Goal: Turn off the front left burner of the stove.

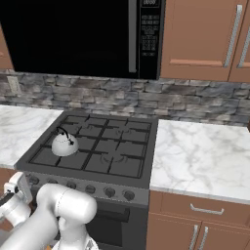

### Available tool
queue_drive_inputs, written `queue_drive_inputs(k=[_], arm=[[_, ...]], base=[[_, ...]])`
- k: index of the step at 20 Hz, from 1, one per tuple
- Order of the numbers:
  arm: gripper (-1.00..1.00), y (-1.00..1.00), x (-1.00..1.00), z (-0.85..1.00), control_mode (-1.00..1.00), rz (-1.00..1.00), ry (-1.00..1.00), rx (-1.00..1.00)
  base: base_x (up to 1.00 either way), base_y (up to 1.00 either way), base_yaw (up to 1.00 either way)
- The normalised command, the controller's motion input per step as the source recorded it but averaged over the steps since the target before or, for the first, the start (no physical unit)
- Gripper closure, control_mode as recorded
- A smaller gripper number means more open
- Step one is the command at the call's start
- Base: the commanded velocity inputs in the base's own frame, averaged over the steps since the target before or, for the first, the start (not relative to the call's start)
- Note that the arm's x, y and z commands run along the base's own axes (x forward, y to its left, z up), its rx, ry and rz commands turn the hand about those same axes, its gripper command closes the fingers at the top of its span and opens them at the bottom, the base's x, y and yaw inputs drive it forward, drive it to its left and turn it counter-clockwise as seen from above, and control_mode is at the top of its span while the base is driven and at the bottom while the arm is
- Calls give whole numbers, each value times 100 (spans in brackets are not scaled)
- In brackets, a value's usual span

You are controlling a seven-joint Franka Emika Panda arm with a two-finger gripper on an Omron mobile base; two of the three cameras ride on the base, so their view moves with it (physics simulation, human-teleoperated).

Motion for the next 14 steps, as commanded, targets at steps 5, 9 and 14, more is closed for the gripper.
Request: queue_drive_inputs(k=[5, 9, 14], arm=[[-100, 0, -3, 0, -100, 0, 1, 0], [-100, 0, -12, 0, -100, 0, 4, 0], [-100, 0, 2, 0, -100, 0, 0, 0]], base=[[0, 0, 0], [0, 0, 0], [0, 0, 0]])
